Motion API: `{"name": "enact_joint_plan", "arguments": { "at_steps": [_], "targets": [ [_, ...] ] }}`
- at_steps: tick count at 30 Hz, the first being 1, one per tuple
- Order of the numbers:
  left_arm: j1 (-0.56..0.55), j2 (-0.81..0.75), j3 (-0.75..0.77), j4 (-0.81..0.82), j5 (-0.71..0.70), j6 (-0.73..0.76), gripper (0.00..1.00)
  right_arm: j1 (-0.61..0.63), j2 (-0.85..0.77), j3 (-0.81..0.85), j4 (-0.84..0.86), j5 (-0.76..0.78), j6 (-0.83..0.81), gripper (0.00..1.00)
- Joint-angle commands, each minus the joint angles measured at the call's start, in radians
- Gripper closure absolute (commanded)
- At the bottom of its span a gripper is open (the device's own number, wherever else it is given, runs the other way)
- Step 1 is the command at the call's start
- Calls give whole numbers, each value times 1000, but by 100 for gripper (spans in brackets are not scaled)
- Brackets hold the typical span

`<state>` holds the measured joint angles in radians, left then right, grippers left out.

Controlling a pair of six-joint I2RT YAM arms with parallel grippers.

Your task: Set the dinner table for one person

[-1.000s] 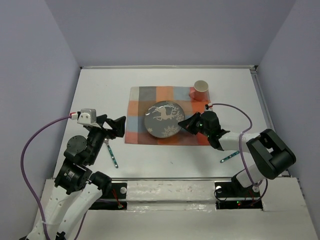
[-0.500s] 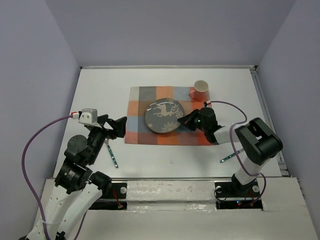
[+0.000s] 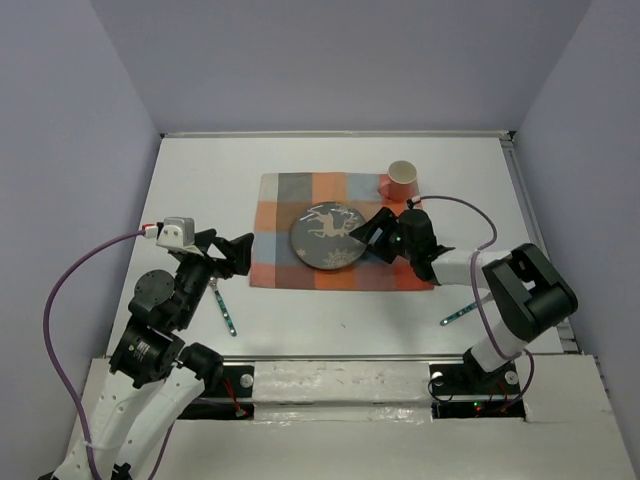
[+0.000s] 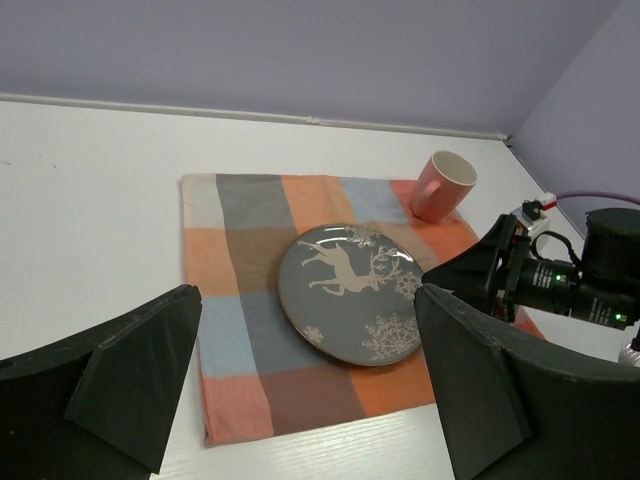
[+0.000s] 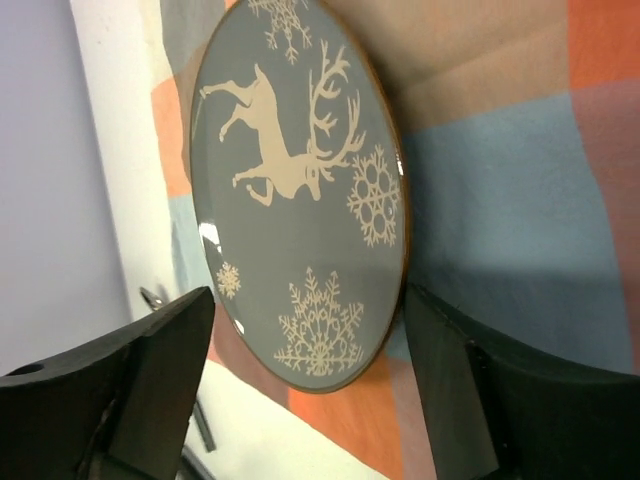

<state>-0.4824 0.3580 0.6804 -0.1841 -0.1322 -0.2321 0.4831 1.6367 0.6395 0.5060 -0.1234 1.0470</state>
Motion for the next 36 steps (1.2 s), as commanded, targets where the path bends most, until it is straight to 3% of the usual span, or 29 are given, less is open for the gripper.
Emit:
{"name": "enact_joint_plan", "arguments": {
  "at_steps": [1, 3, 8, 11, 12, 18, 19, 23, 28, 36],
  "targets": [
    [4, -10, -1, 34, 3, 14, 1, -1, -121, 65, -199, 108, -148, 14],
    [5, -16, 1, 34, -1, 14, 1, -1, -167, 54, -268, 149, -174, 8],
    [5, -40, 7, 28, -53, 10, 1, 26, -277, 11, -339, 154, -252, 4],
    [5, -74, 11, 14, -145, -1, 1, 115, -321, 51, -388, 203, -323, 6],
    [5, -83, 15, 8, -180, -9, 1, 197, -319, 77, -429, 227, -341, 7],
    [5, -106, 36, -52, -515, -72, 1, 454, -172, 247, -420, 344, -429, 26],
    [5, -111, 38, -55, -617, -97, 1, 513, -137, 303, -417, 353, -456, 28],
    [5, -137, 30, -40, -800, -144, 1, 622, 64, 440, -414, 360, -530, 32],
    [40, -200, -11, 47, -781, -104, 1, 706, 265, 690, -438, 304, -608, 41],
    [62, -166, -21, 63, -696, -99, 1, 787, 521, 995, -560, 309, -670, 43]
  ]
}}
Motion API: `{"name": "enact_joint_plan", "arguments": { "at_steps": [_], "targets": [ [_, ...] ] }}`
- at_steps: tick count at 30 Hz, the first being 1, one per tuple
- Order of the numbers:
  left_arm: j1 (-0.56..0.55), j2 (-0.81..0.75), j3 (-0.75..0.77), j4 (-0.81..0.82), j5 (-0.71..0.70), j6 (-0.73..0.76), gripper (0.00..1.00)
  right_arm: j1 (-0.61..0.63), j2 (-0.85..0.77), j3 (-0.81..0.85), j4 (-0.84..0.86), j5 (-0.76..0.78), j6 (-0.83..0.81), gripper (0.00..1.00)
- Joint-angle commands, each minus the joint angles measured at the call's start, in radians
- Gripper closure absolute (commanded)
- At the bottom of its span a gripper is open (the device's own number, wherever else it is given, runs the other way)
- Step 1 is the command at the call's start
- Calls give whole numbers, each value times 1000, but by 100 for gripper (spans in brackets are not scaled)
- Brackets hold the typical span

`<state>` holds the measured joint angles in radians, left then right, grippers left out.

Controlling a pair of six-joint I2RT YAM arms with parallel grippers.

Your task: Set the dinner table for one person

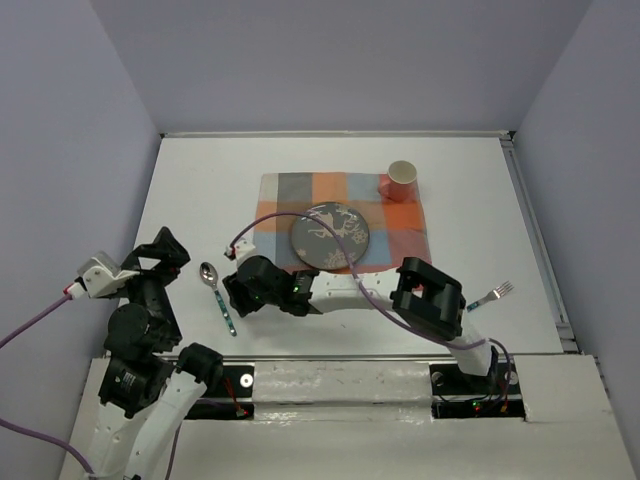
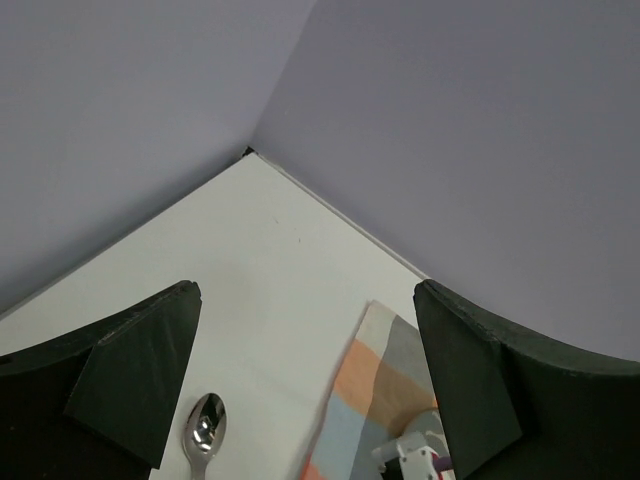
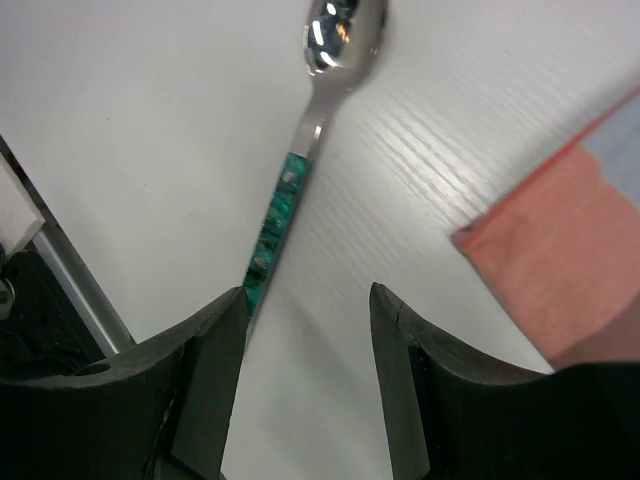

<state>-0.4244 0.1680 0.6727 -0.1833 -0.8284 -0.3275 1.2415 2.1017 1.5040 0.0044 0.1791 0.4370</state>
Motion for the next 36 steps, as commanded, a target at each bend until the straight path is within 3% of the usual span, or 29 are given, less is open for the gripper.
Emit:
{"name": "enact_joint_plan", "arguments": {
  "at_steps": [1, 5, 13, 17, 18, 19, 22, 24, 27, 32, 36],
  "targets": [
    [3, 18, -13, 64, -3, -2, 1, 29, 75, 157, -69, 3, -63, 43],
    [-2, -19, -15, 65, -8, 4, 1, 53, 170, 304, -138, 6, -76, 43],
    [-22, -88, -18, 73, -5, 18, 1, 81, 291, 449, -256, 69, -70, 47],
    [-36, -107, -19, 74, -2, 21, 1, 81, 316, 459, -274, 100, -63, 57],
    [-39, -113, -18, 74, 2, 21, 1, 90, 323, 466, -280, 112, -64, 71],
    [-40, -116, -18, 74, 6, 19, 1, 90, 327, 472, -285, 138, -66, 78],
    [-45, -120, -18, 76, 23, 15, 1, 99, 346, 493, -299, 187, -81, 86],
    [-50, -124, -19, 76, 20, 19, 1, 99, 354, 513, -307, 230, -83, 100],
    [-53, -131, -19, 76, 17, 24, 1, 108, 337, 515, -305, 312, -61, 100],
    [-54, -134, -19, 77, 26, 24, 1, 108, 154, 369, -169, 442, -37, 100],
    [-63, -134, -19, 74, 58, 25, 1, 12, -84, 45, -17, 445, 48, 100]
  ]
}}
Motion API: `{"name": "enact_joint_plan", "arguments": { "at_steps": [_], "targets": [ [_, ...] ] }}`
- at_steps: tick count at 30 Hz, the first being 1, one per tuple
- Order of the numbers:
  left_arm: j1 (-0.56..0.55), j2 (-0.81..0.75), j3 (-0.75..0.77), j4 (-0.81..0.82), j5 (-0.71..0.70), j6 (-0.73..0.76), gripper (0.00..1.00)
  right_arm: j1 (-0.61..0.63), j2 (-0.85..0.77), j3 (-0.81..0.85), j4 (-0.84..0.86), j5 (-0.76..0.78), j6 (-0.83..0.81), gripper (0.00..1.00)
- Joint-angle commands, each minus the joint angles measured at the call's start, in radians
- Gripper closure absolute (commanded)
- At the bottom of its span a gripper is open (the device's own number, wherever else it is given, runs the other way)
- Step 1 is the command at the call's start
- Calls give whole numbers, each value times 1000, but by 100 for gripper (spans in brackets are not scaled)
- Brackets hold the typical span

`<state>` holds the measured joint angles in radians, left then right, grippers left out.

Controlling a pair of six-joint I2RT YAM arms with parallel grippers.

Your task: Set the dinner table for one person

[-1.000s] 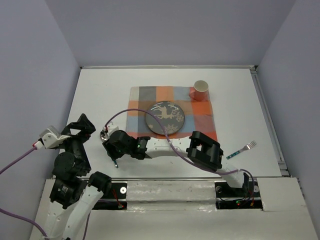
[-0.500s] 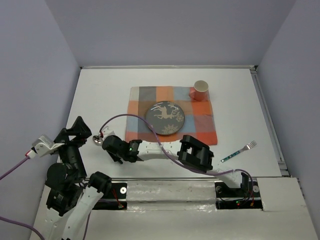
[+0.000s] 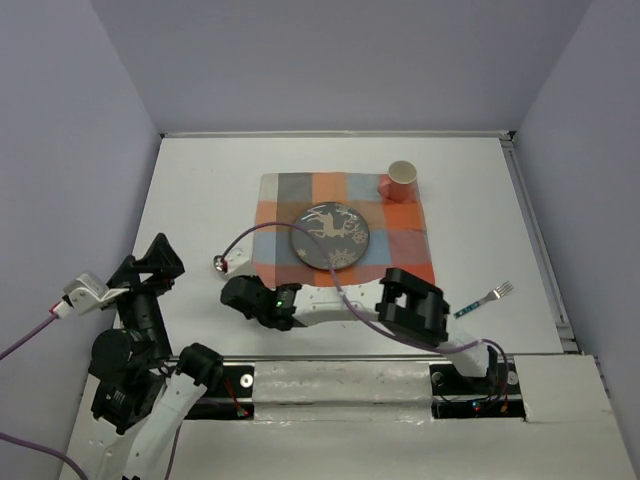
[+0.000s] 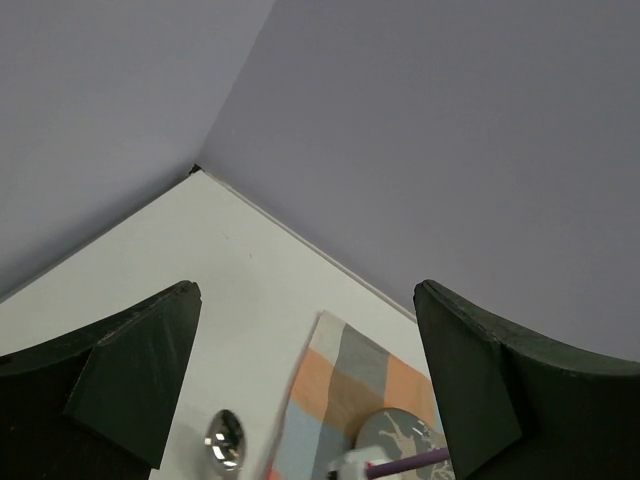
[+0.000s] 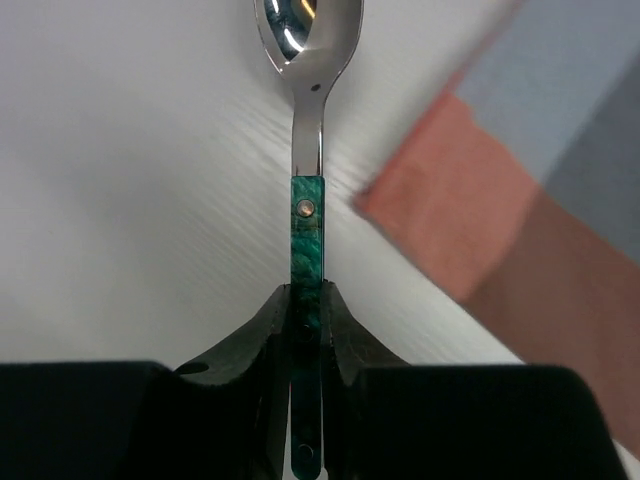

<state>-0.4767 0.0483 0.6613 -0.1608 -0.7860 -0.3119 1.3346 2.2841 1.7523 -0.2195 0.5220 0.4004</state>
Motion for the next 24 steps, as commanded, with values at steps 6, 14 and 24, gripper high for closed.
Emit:
{"name": "enact_joint_plan", "arguments": {
  "at_steps": [6, 14, 24],
  "targets": [
    [-26, -21, -20, 78, 135, 33, 1, -268, -578, -535, 275, 56, 159, 100],
    [-37, -7, -20, 81, 166, 56, 1, -546, -788, -813, 272, 0, 144, 100],
    [-56, -2, -20, 79, 172, 68, 1, -715, -802, -895, 226, -59, 130, 100]
  ]
}}
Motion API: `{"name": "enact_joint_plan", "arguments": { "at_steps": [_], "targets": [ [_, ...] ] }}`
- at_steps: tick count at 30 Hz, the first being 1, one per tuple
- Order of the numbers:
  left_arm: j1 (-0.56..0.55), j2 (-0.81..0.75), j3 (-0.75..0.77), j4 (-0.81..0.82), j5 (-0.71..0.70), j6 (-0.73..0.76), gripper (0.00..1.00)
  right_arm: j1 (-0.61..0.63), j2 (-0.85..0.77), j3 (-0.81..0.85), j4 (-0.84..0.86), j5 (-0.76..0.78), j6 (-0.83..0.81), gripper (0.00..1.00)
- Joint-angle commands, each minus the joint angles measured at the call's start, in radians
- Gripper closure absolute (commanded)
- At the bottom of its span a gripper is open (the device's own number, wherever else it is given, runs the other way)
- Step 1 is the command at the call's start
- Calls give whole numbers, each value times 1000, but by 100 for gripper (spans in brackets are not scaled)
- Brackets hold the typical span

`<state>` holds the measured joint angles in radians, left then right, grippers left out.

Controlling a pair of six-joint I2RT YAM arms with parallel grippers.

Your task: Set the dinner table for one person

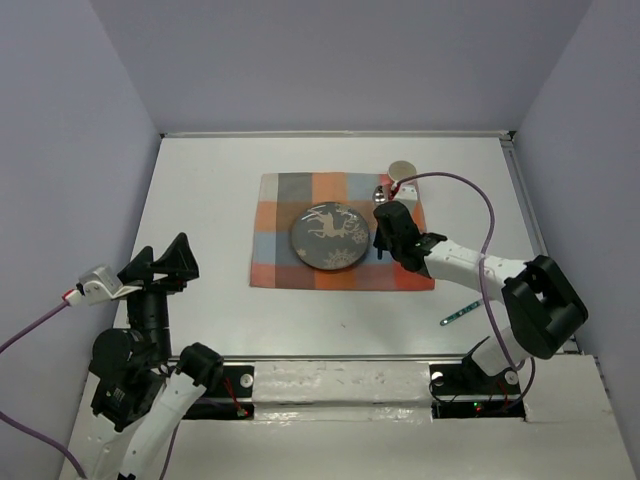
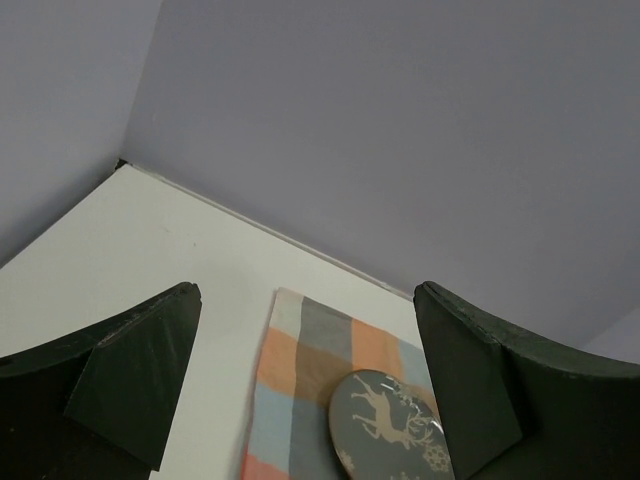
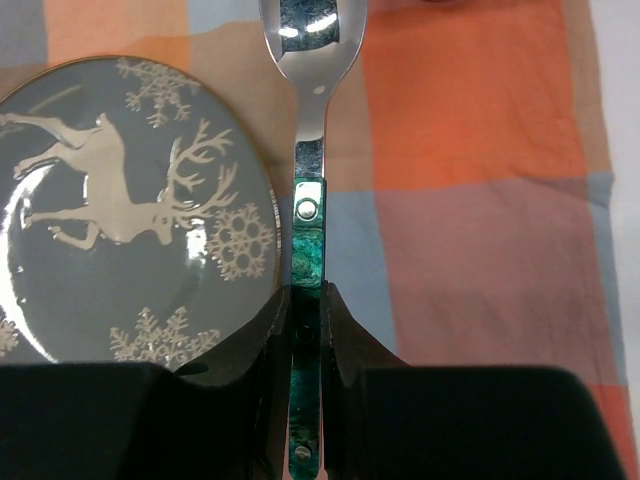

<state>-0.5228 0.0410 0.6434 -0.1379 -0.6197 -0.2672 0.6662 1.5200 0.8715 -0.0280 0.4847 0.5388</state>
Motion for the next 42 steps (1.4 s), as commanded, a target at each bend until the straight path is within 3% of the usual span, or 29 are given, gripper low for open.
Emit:
{"name": "enact_joint_plan", "arguments": {
  "at_steps": [1, 14, 31, 34, 39, 42],
  "targets": [
    [-9, 5, -2, 55, 6, 22, 1, -56, -32, -12, 34, -26, -14, 100],
    [-14, 2, -2, 57, 3, 26, 1, -66, 104, 40, 74, -106, -108, 100],
    [-16, 11, -4, 60, 1, 28, 1, -85, 203, 67, 79, -126, -114, 100],
    [-17, 17, -2, 60, 0, 26, 1, -85, 197, 64, 68, -135, -102, 76],
    [-17, 28, -1, 60, 3, 28, 1, -85, 143, 64, 31, -138, -77, 51],
    [-16, 27, 1, 60, 5, 28, 1, -94, 79, 64, -14, -141, -65, 41]
  ]
}}
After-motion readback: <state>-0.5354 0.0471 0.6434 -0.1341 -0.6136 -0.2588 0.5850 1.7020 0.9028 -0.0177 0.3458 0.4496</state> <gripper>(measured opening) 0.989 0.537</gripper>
